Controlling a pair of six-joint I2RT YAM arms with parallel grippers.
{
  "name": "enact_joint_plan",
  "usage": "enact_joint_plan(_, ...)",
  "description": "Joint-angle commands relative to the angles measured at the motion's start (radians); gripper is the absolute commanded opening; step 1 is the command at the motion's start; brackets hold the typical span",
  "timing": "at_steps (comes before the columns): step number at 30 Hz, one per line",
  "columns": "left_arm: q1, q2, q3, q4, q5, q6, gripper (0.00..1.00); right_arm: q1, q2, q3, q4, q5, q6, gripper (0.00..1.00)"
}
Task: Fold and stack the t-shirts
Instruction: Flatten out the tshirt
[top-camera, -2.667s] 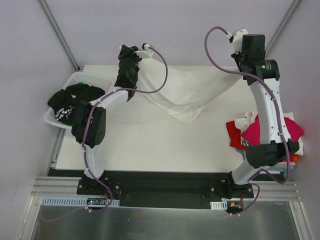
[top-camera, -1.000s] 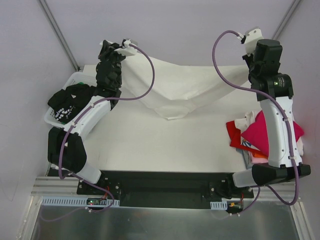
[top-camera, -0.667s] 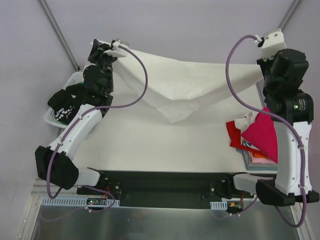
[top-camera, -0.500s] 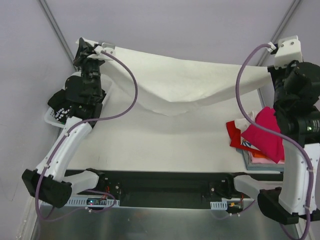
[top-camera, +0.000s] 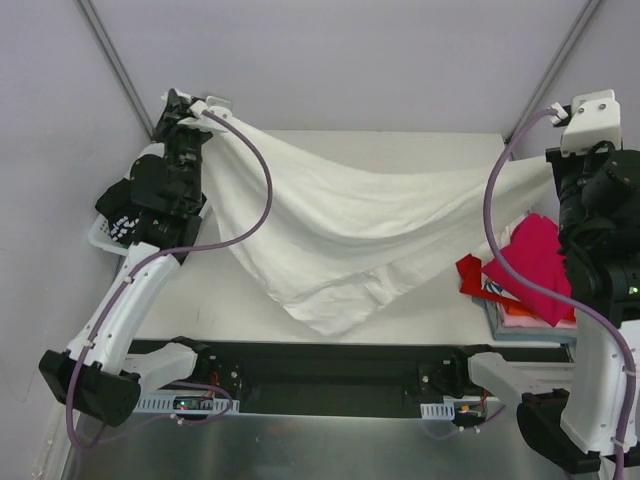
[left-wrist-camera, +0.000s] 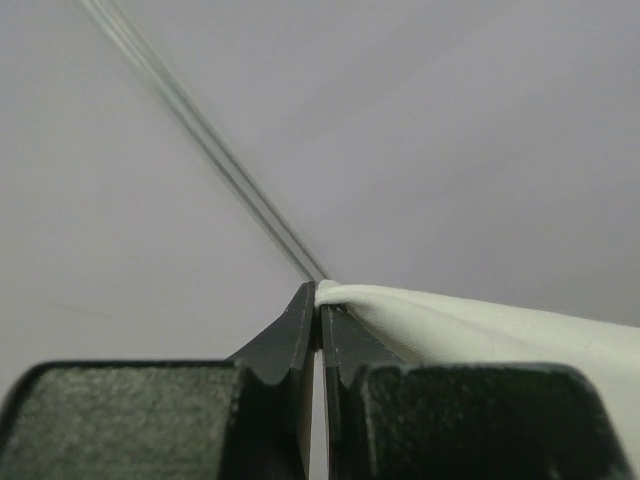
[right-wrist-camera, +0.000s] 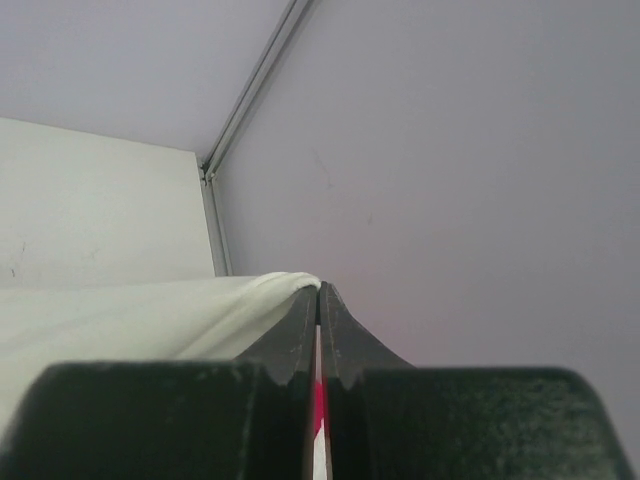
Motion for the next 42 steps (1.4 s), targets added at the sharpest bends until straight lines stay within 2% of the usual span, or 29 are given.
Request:
enact_joint_plan(1, 0.011, 0.084, -0.032, -0.003, 0.054, -0.023, 0.0, -0.007, 0.037, -0.037, 0.028, -0.007, 0.032, 0.01)
enact_joint_plan(6, 0.011, 0.216, -0.058, 0.007, 0.077, -0.028, 0.0, -0.005, 0.08, -0.12, 0.049, -0.045, 0.062, 0.01)
enact_joint_plan(10, 0.007, 0.361, -0.074, 0.023, 0.065, -0.032, 0.09, -0.004, 0.12, -0.189, 0.068, -0.077, 0.082, 0.01)
enact_joint_plan(13, -0.001, 0.435, -0.095, 0.041, 0.068, -0.035, 0.41, -0.001, 0.14, -0.235, 0.071, -0.103, 0.101, 0.01)
enact_joint_plan(14, -0.004, 0.451, -0.103, 0.044, 0.069, -0.037, 0.6, 0.001, 0.151, -0.246, 0.074, -0.114, 0.107, 0.01)
enact_joint_plan(16, -0.012, 0.489, -0.123, 0.065, 0.062, -0.046, 0.78, 0.008, 0.155, -0.284, 0.083, -0.117, 0.113, 0.01)
enact_joint_plan(17, -0.015, 0.498, -0.129, 0.075, 0.056, -0.051, 0.94, 0.011, 0.156, -0.296, 0.094, -0.122, 0.113, 0.01)
enact_joint_plan(18, -0.018, 0.507, -0.133, 0.079, 0.051, -0.057, 0.99, 0.014, 0.157, -0.307, 0.1, -0.123, 0.118, 0.01)
enact_joint_plan(21, -0.039, 0.495, -0.16, 0.084, 0.052, -0.077, 0.99, 0.03, 0.168, -0.325, 0.1, -0.129, 0.121, 0.01)
enact_joint_plan(24, -0.098, 0.428, -0.164, -0.02, 0.084, -0.138, 0.99, 0.045, 0.189, -0.327, 0.092, -0.131, 0.124, 0.01)
enact_joint_plan(25, -0.115, 0.406, -0.144, -0.086, 0.107, -0.167, 0.99, 0.047, 0.195, -0.33, 0.089, -0.132, 0.127, 0.01)
enact_joint_plan(26, -0.157, 0.386, -0.131, -0.259, 0.187, -0.204, 0.99, 0.053, 0.2, -0.33, 0.086, -0.135, 0.13, 0.01)
enact_joint_plan(28, -0.2, 0.333, -0.089, -0.432, 0.305, -0.317, 0.99, 0.065, 0.215, -0.335, 0.085, -0.142, 0.135, 0.01)
enact_joint_plan(29, -0.249, 0.319, -0.083, -0.585, 0.41, -0.345, 0.99, 0.068, 0.223, -0.336, 0.083, -0.14, 0.136, 0.01)
enact_joint_plan(32, -0.346, 0.274, -0.084, -0.744, 0.52, -0.376, 0.99, 0.073, 0.258, -0.347, 0.079, -0.152, 0.136, 0.01)
enact_joint_plan(33, -0.41, 0.259, -0.089, -0.826, 0.587, -0.368, 0.99, 0.073, 0.267, -0.356, 0.076, -0.157, 0.135, 0.01)
enact_joint_plan(37, -0.53, 0.267, -0.15, -0.901, 0.622, -0.359, 0.99, 0.073, 0.327, -0.394, 0.086, -0.163, 0.136, 0.01)
enact_joint_plan(42, -0.587, 0.36, -0.157, -0.91, 0.609, -0.373, 0.99, 0.065, 0.37, -0.431, 0.12, -0.168, 0.128, 0.01)
